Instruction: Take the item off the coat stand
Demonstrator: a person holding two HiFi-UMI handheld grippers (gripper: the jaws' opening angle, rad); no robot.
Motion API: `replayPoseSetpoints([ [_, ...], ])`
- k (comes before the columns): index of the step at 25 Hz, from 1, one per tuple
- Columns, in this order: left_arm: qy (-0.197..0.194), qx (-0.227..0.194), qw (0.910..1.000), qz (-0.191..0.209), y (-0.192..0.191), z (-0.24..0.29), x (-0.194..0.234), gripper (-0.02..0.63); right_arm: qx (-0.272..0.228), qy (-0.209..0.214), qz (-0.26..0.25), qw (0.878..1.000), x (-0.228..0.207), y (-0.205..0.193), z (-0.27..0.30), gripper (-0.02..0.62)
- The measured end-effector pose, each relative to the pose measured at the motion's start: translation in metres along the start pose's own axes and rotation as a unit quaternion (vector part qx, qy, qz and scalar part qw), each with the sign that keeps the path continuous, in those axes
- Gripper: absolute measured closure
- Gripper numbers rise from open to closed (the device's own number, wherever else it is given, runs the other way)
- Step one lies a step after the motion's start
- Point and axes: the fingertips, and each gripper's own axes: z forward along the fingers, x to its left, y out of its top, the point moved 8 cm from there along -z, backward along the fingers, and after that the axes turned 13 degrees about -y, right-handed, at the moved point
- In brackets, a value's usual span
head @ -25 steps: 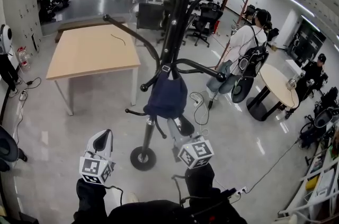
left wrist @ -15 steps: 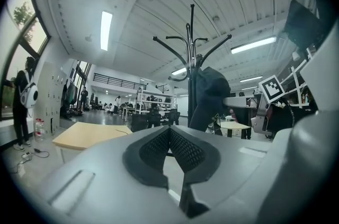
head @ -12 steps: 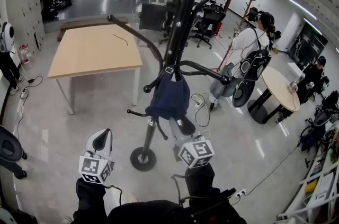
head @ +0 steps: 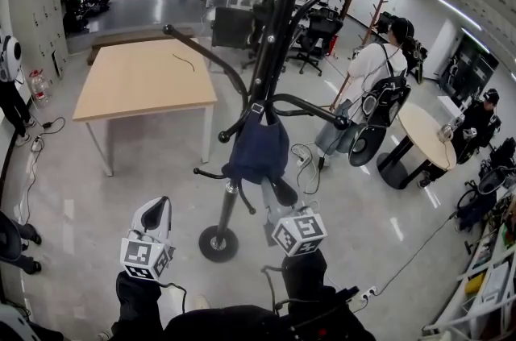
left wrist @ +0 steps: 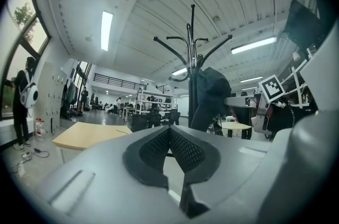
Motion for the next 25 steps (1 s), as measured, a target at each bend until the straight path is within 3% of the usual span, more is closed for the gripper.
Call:
replayPoseSetpoints([
  [25, 0.003, -0.003, 1.0000, 0.005, 0.0012, -0.0027, -0.0003, 0.603, -0.008, -0.004, 0.000, 1.000, -0.0031, 0.0061, -0.0005, 0.586],
])
